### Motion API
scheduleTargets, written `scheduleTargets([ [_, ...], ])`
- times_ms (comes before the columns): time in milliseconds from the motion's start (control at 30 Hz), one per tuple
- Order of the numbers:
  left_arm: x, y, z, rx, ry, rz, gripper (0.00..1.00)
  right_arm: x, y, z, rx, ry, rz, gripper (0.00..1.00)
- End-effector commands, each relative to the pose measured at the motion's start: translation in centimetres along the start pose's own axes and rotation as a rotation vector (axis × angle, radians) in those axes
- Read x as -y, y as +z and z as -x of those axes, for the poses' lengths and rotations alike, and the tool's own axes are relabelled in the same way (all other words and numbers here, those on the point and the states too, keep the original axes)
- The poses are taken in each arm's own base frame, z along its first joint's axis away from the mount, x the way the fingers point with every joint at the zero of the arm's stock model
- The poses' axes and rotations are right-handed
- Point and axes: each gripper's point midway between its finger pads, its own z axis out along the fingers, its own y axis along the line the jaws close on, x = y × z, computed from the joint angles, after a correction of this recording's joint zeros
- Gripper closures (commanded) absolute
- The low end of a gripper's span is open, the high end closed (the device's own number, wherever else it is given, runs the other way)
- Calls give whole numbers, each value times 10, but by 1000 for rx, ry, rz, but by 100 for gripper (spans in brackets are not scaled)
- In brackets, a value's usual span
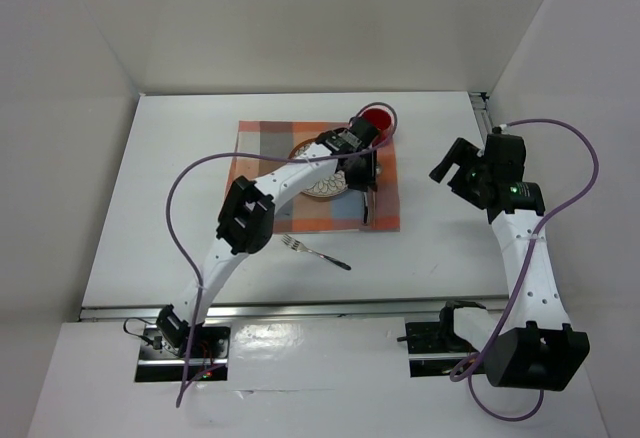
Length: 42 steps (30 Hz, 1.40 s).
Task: Set the dinner table for one person
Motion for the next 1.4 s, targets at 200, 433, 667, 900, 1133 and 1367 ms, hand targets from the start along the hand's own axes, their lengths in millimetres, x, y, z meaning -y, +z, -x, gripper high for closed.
scheduleTargets([
  [200, 58, -170, 30, 231, 139, -88, 57, -30, -4, -26, -107, -66, 184, 9],
  [433, -58, -287, 41, 382, -31, 102, 57, -98, -14, -127, -256, -343, 395, 10],
  [667, -179, -395, 36, 589, -234, 311, 57, -168, -19, -271, -345, -959, 405, 10],
  [900, -217, -415, 24, 605, -294, 365, 57, -194, 30, -300, -358, -1076, 422, 15],
  [1133, -226, -416, 22, 609, -314, 351, 57, -180, 66, -319, -423, -1112, 404, 24],
  [1367, -235, -411, 17, 594, -322, 365, 57, -169, 74, -337, -481, -1123, 439, 59],
])
